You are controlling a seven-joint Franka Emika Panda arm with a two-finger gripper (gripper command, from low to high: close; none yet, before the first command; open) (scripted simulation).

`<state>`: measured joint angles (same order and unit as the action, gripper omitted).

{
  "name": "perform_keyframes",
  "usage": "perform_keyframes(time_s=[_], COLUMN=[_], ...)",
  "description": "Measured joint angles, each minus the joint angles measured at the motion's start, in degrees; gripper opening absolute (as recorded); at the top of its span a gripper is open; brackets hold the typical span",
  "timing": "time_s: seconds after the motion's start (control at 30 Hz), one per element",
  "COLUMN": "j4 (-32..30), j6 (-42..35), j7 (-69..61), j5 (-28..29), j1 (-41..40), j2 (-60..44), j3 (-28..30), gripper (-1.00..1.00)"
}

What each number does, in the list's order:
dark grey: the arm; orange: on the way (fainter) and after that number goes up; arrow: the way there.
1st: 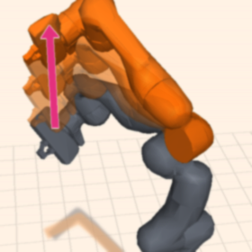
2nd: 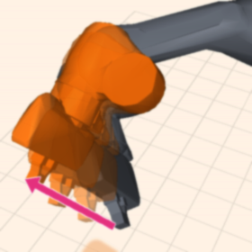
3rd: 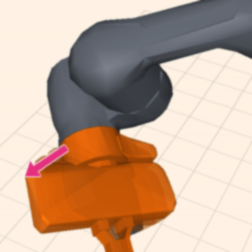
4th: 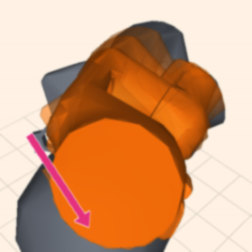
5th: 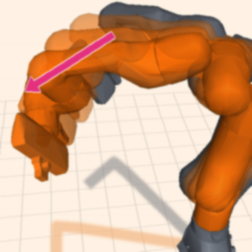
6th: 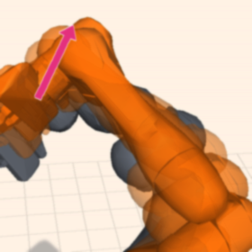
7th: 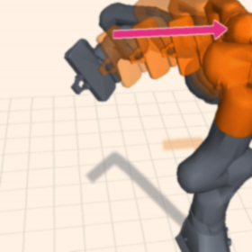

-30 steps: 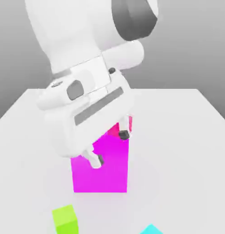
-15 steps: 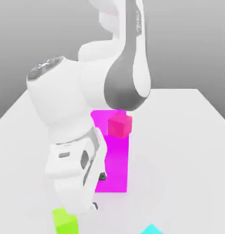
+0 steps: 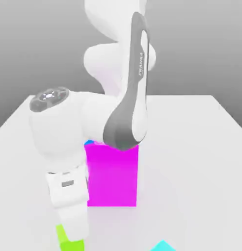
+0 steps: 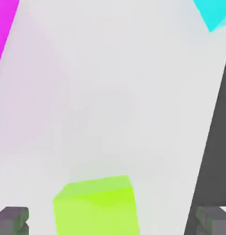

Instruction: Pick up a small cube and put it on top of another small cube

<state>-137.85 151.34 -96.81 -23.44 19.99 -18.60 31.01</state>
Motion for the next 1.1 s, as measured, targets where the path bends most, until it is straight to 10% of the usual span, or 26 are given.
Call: perform_keyframes(time_s=[0.2, 0.23, 1.1], j4=[2.07, 2.36, 3.56], j6=[7.14, 7.87, -5.77], j7=[-7.88, -8.6, 20.4], j5=[-6.56, -7.48, 0.23], j1=[-5.93, -6.79, 6.69], j2=[-8.68, -9.7, -4.02], j3=[-7.25, -8.28, -0.36], gripper=[0.0, -1.0, -1.0])
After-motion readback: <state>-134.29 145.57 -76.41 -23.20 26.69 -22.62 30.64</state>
